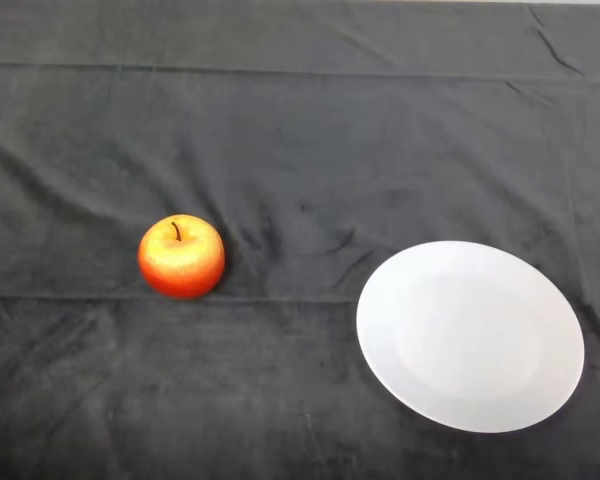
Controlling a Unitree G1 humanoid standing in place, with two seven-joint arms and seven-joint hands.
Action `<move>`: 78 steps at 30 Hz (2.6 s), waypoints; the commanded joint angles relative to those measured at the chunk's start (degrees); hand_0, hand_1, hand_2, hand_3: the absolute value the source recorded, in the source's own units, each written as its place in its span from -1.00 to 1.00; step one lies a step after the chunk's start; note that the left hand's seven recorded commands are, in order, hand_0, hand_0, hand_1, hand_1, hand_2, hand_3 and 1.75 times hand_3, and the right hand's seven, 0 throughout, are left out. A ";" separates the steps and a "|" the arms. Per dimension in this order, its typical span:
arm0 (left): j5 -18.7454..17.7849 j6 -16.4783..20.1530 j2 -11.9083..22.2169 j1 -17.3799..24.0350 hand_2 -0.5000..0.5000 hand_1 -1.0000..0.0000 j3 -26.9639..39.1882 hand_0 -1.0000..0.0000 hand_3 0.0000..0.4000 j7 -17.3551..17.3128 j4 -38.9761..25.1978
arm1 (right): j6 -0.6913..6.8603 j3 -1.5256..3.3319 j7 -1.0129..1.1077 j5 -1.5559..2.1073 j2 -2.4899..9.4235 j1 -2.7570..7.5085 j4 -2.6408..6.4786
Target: Move the apple to the plate
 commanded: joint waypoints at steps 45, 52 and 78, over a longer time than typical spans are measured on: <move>12.53 0.46 -7.14 -4.68 0.00 1.00 -2.51 1.00 -1.00 -3.51 -4.53 | -0.49 -0.24 0.14 0.98 -1.13 -0.88 0.01; 16.43 -0.40 -8.52 -5.17 0.00 1.00 -5.58 1.00 -1.00 -4.78 -5.11 | -0.49 -0.23 0.11 0.97 -1.10 -0.85 -0.05; 31.70 -5.36 -15.56 -5.63 0.00 1.00 -18.39 1.00 -1.00 -8.52 -7.00 | -0.46 -0.15 -0.03 0.96 -0.96 -0.75 -0.37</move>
